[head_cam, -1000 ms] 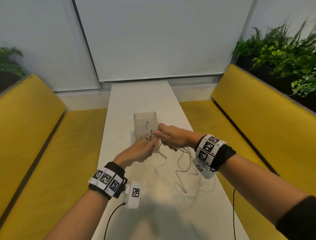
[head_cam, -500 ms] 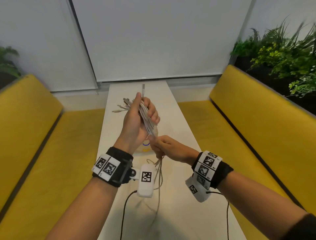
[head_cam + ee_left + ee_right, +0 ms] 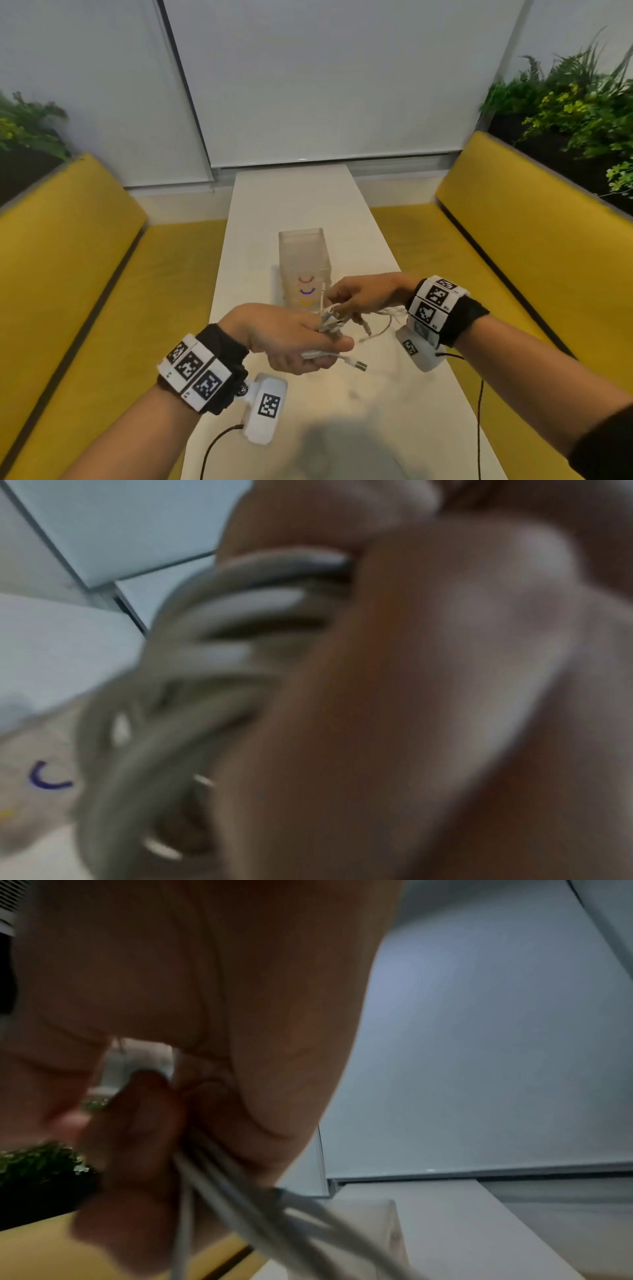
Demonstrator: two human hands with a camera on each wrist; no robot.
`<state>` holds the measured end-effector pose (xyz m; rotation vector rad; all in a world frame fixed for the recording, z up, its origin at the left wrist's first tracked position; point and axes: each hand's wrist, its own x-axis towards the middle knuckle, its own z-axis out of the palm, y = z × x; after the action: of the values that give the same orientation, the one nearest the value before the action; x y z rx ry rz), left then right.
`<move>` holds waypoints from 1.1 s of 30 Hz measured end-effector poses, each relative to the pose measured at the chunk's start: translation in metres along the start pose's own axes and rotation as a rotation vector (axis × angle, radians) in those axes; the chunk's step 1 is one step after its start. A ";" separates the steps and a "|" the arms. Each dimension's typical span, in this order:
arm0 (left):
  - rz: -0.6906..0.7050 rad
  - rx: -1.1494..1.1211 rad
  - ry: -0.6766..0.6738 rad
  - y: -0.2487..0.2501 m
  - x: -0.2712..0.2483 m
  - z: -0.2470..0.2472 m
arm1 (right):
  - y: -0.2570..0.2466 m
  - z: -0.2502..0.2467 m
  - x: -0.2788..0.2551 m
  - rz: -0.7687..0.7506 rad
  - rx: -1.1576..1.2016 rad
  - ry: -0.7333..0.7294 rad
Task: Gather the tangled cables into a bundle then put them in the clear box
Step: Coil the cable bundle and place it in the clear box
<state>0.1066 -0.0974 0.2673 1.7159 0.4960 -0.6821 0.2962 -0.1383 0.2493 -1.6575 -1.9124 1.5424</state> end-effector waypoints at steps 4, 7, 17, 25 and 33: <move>-0.151 0.110 0.221 -0.019 0.019 -0.006 | -0.011 -0.004 -0.001 0.140 -0.005 0.021; -0.046 0.008 0.410 -0.034 0.034 -0.009 | -0.014 0.000 -0.001 0.132 -0.054 0.095; 0.374 -0.507 0.834 -0.028 0.058 -0.008 | -0.017 0.016 0.001 -0.054 0.170 0.469; 0.558 -1.006 1.000 -0.008 0.069 -0.016 | -0.004 0.062 0.022 -0.172 0.019 0.794; 0.692 -1.133 1.008 0.004 0.067 -0.022 | 0.021 0.086 0.032 -0.126 -0.446 0.933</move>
<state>0.1632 -0.0788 0.2287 0.8699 0.7036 0.9088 0.2384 -0.1640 0.1800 -1.8660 -1.7777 0.1588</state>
